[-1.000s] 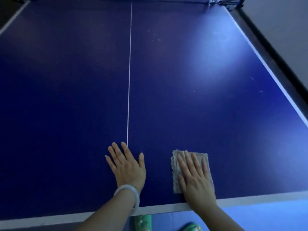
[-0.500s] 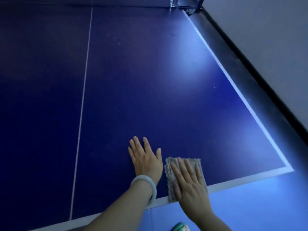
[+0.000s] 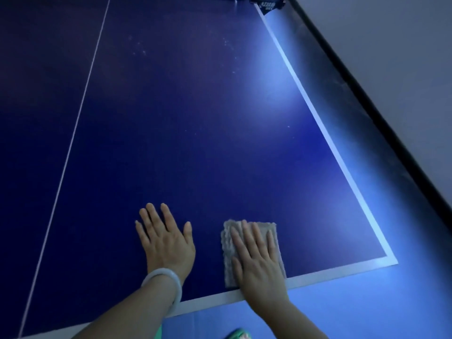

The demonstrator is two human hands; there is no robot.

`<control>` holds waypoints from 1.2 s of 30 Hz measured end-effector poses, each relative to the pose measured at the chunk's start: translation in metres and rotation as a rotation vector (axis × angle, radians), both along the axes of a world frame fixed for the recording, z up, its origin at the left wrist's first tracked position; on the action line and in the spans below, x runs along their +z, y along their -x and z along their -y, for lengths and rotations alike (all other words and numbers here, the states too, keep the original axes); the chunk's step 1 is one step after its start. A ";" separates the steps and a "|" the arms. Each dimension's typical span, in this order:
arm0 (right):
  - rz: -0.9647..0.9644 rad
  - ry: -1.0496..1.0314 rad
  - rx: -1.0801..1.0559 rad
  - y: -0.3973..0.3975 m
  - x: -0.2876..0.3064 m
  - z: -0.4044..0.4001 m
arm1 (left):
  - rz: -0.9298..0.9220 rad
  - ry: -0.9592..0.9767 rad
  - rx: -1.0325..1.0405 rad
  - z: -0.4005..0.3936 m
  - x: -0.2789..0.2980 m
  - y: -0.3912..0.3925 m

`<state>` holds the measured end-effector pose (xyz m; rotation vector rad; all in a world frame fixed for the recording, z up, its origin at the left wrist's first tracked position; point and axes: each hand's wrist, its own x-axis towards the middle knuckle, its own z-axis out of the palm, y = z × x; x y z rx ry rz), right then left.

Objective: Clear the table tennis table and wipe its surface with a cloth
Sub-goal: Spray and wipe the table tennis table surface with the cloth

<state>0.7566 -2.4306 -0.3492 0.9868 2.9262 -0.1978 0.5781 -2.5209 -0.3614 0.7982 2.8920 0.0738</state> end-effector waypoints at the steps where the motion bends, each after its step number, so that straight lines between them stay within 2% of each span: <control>1: 0.002 0.012 0.098 -0.013 0.001 -0.013 | -0.006 -0.005 -0.006 0.000 -0.001 0.000; 3: 0.071 -0.046 0.132 -0.045 -0.002 -0.052 | -0.029 -0.025 -0.008 0.001 -0.004 0.002; 4: 0.116 -0.098 0.046 -0.062 -0.003 -0.074 | -0.041 -0.030 -0.007 0.002 -0.004 0.002; 6: 0.170 -0.053 -0.371 -0.084 0.001 -0.110 | -0.056 -0.022 -0.010 0.001 -0.005 0.002; 8: 0.114 0.020 -0.779 -0.077 0.007 -0.123 | -0.048 -0.025 -0.001 0.001 -0.004 0.002; 9: 0.112 0.032 -0.870 -0.063 0.008 -0.119 | -0.041 -0.025 0.005 0.000 -0.003 0.002; 10: 0.120 0.026 -0.873 -0.044 0.009 -0.111 | -0.037 -0.022 0.008 0.000 -0.003 0.002; 12: 0.094 0.017 -0.673 -0.005 0.003 -0.085 | -0.046 -0.006 0.013 -0.001 -0.002 0.002; 15: -0.026 0.060 -0.070 0.034 -0.005 -0.040 | -0.046 -0.006 0.024 -0.002 -0.001 0.003; 17: -0.030 0.054 0.220 0.036 -0.003 -0.055 | -0.044 -0.009 0.020 -0.002 0.000 0.003; 18: -0.012 -0.001 0.254 0.031 -0.005 -0.075 | -0.045 -0.008 0.018 -0.002 0.001 0.003; 19: 0.008 -0.050 0.165 0.024 -0.006 -0.097 | -0.047 -0.012 0.016 -0.002 0.002 0.002; 22: 0.003 0.040 -0.570 -0.002 -0.004 -0.149 | -0.041 -0.033 0.012 -0.002 0.003 0.002; 23: 0.004 0.074 -0.712 -0.002 -0.001 -0.148 | -0.043 -0.030 0.013 -0.002 0.003 0.002; 24: 0.012 0.069 -0.739 0.004 0.000 -0.138 | -0.039 -0.024 0.016 -0.002 0.003 0.002; 26: 0.040 0.012 -0.560 0.025 -0.004 -0.101 | -0.028 -0.016 0.022 -0.003 0.003 0.002; 30: 0.002 -0.003 0.009 0.078 -0.014 -0.046 | -0.025 -0.017 0.030 -0.003 0.004 0.002; 33: -0.013 0.038 0.229 0.123 -0.011 -0.065 | -0.025 -0.022 0.036 -0.004 0.005 0.002; 36: 0.063 -0.076 0.326 0.141 -0.011 -0.129 | -0.014 -0.028 0.033 -0.002 0.004 0.002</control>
